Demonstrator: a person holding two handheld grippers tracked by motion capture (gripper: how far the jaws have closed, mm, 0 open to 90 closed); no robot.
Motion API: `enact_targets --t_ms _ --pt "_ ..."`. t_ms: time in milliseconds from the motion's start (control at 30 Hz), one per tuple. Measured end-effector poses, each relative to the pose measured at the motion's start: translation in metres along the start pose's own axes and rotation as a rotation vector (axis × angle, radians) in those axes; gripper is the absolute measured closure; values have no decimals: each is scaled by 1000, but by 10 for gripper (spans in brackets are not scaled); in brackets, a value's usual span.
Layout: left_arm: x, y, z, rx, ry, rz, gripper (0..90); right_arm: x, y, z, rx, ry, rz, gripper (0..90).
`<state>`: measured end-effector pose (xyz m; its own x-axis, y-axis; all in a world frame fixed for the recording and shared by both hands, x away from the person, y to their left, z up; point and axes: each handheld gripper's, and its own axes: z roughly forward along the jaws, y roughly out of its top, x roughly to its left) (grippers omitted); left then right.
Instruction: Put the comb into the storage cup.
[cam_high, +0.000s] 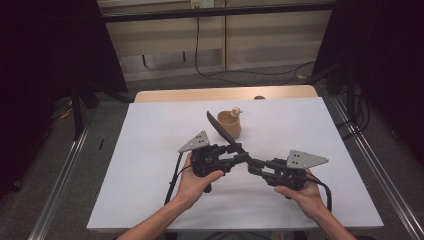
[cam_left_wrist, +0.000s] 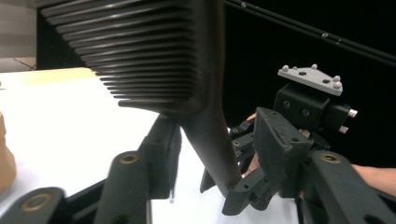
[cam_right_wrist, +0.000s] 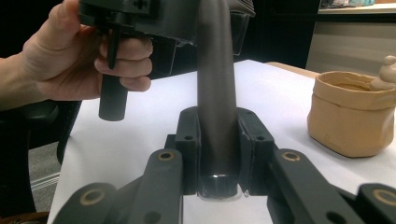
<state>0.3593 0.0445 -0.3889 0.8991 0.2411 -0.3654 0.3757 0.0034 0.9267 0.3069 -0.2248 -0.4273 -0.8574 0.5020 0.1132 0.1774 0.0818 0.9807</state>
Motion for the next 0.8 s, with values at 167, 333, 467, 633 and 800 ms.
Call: enact_targets --t_ms 167,333,467,633,800 --pt "3 -1 0 -8 -15 -36 582 0 0 0 -1 1 -1 726" --pt "5 -2 0 -19 -20 -56 636 0 0 0 0 2 -2 725" --pt "6 -2 0 -21 -21 -49 666 0 0 0 2 2 -2 725" --pt "5 -3 0 -29 -20 -53 687 0 0 2 1 5 -4 725" --pt "5 -3 1 -38 -33 -77 708 0 -1 3 2 5 -9 725"
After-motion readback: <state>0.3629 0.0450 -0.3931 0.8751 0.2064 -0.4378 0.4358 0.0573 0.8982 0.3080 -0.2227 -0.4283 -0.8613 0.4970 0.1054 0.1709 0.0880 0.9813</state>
